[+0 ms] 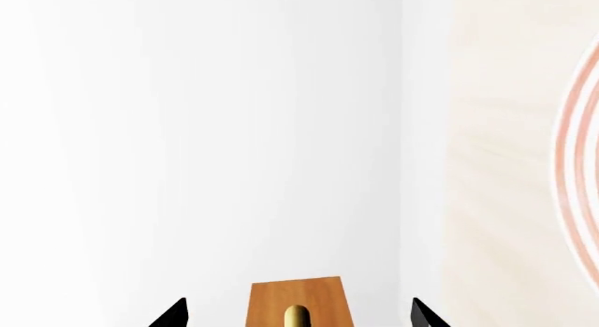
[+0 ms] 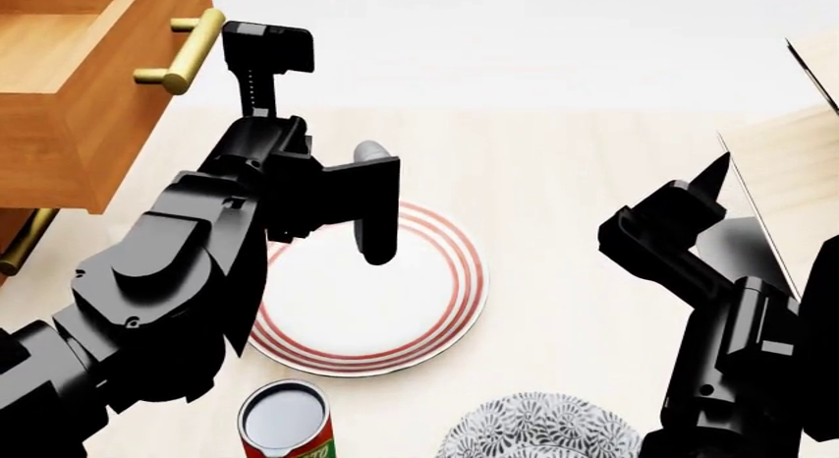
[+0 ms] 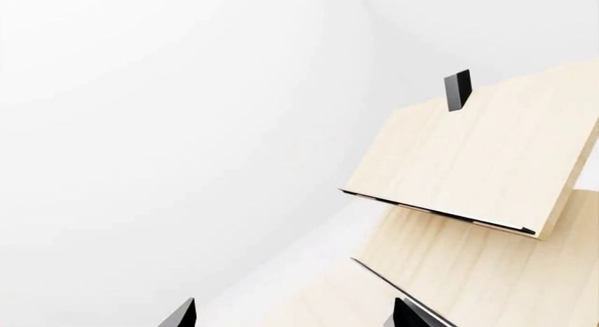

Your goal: Close the top drawer of the cabinet.

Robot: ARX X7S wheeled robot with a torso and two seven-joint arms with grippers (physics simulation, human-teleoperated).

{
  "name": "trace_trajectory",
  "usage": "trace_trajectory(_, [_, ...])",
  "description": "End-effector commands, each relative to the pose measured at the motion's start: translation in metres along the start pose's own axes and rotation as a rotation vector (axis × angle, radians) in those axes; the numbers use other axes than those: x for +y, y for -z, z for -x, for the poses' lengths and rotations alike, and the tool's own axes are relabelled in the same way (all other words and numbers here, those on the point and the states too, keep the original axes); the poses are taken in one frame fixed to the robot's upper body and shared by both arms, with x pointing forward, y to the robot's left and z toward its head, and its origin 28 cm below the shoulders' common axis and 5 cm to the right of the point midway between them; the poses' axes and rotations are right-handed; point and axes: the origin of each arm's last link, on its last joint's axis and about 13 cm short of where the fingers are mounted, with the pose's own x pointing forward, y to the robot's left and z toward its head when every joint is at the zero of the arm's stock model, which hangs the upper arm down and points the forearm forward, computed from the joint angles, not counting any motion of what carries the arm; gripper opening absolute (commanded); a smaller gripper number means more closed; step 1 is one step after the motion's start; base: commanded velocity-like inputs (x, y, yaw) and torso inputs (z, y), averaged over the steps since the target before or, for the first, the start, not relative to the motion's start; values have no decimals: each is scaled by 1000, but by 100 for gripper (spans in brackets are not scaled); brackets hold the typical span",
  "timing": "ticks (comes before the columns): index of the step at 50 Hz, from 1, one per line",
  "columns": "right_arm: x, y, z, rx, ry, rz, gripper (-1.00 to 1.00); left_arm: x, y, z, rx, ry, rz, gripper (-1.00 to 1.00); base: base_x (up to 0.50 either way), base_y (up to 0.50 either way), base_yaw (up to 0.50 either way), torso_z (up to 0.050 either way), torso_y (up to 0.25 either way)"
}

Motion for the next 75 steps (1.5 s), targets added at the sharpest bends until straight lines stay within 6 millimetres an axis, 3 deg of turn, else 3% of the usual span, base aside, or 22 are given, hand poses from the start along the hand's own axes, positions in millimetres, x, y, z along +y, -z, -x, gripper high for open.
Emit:
trace_trajectory(1, [0, 0, -1, 1, 1, 1, 100, -11, 9, -1, 65, -33, 43, 100, 0, 0, 0, 0, 0])
trace_trajectory(18, [3, 1, -1, 9, -1, 4, 100, -17, 40, 11, 376, -74, 178, 100, 0, 0, 0, 0, 0])
trace_trajectory(29, [6, 2, -1, 13, -5, -1, 100, -17, 56, 10, 477, -70, 218, 100, 0, 0, 0, 0, 0])
trace_trajectory(49, [6, -2, -1, -3, -8, -3, 100, -33, 92, 8, 530, -8, 172, 100, 0, 0, 0, 0, 0])
trace_trajectory(64, [5, -2, -2, -5, -13, 1, 100, -17, 123, 14, 613, -53, 164, 100, 0, 0, 0, 0, 0])
trace_trajectory(75, [3, -3, -2, -8, -15, 2, 100, -11, 135, 17, 644, -64, 196, 100, 0, 0, 0, 0, 0])
